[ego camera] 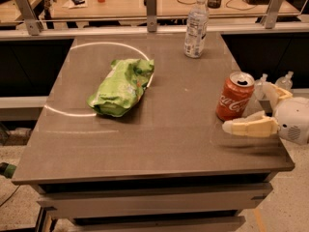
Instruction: Move coke can near blue plastic bottle
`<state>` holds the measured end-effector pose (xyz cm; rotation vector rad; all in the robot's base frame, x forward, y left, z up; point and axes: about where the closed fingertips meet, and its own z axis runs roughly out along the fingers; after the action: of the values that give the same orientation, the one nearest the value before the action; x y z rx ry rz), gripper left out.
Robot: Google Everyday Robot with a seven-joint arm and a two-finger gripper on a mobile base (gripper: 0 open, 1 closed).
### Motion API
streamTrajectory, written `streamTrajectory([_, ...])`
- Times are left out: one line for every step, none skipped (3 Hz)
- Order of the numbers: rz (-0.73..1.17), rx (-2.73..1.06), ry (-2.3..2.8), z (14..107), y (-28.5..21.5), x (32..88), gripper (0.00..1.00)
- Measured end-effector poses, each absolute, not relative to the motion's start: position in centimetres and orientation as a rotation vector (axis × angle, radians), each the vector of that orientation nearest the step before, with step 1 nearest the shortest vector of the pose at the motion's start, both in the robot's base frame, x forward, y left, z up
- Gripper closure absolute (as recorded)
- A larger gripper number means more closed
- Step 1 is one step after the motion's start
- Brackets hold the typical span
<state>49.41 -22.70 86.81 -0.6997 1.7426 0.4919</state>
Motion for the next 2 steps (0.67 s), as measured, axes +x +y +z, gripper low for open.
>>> streamTrajectory([0.519, -0.72, 1.692, 86.8, -21.9, 51.1, 0.0])
streamTrajectory([0.556, -0.725, 1.649, 87.3, -21.1, 52.2, 0.15])
